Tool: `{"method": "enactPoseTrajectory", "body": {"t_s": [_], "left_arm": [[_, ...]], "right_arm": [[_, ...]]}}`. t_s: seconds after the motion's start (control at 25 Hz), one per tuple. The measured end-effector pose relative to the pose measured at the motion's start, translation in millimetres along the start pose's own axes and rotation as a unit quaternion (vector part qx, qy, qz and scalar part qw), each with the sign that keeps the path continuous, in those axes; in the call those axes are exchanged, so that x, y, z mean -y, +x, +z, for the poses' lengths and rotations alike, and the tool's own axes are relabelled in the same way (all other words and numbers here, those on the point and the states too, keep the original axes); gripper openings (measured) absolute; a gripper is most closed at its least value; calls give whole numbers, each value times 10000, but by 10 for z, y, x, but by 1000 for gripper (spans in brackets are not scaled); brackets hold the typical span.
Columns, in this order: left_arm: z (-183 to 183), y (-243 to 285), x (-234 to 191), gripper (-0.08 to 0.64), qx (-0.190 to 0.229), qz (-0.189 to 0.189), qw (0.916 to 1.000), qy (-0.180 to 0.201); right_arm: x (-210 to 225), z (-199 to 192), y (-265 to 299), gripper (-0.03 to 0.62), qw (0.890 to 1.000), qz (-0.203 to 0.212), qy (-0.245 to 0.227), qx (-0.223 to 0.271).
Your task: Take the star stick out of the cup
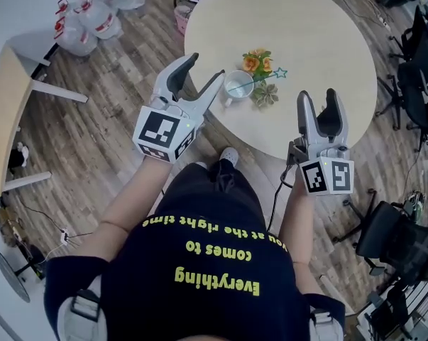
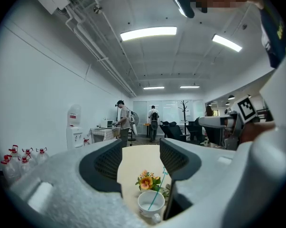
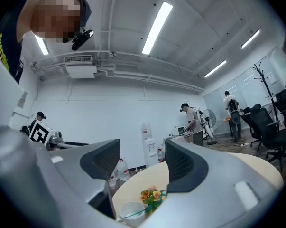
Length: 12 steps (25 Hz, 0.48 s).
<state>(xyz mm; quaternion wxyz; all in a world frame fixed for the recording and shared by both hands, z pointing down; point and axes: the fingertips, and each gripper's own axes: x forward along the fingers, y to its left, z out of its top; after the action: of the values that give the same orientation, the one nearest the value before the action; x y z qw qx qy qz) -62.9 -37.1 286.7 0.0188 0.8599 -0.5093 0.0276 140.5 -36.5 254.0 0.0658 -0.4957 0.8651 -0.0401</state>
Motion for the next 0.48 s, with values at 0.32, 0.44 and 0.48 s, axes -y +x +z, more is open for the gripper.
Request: {"method": "enactPoseTrajectory", "body": {"t_s": [0.32,0.44,0.48], "left_arm": [[-8,298,-27,245,-31,317,9995,-39],[-56,394,-78,245,-88,341,9994,-76],[-71,429,-98,245,-110,332,9993,-91]], "right_arm": [[318,-78,238,296,9995,247,189,-94],[368,-140,317,296,9992,269,238,-165],[386,-157,342,298,9992,254,253,-188]]}}
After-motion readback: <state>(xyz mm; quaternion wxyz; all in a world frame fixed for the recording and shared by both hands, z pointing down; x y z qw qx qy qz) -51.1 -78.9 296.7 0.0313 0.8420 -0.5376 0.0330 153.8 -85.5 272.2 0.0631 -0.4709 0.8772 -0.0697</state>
